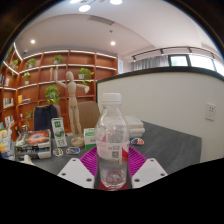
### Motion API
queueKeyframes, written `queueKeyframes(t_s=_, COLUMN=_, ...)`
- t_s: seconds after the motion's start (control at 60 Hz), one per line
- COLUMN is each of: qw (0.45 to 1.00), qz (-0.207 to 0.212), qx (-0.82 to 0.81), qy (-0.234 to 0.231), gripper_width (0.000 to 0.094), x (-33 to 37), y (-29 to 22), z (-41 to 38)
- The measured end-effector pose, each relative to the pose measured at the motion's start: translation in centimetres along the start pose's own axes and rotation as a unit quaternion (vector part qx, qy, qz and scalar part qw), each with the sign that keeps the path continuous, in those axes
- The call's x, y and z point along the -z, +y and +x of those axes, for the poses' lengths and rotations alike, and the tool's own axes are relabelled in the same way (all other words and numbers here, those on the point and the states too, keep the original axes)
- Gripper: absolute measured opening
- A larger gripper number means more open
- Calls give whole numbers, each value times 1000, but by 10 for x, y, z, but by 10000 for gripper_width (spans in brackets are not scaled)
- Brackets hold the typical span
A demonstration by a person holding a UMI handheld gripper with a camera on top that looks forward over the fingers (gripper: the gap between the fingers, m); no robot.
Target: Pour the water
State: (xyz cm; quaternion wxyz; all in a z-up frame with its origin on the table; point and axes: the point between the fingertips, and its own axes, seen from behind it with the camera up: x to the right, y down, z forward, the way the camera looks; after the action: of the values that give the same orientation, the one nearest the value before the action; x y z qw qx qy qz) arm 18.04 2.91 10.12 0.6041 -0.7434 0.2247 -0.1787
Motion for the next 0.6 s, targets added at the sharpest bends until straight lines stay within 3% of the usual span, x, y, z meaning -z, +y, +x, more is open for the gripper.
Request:
queueKeyframes(t_s=0.067, qw=1000, qz=3, qx=-7, qy=-4, gripper_width=407, x=-1, y=1, z=-2)
queueKeyframes(t_s=0.283, qw=1000, qz=-1, qx=-9, qy=-9, gripper_width=572, x=4, y=4, z=-2)
queueKeyframes(t_s=0.367, qw=1000, qz=-11, qx=-2, qy=-13, gripper_width=697, x=9, y=13, z=-4)
queueKeyframes(t_s=0.6, qw=998, qz=-34, qx=19, qy=-46, gripper_width=875, x=59, y=28, z=-14)
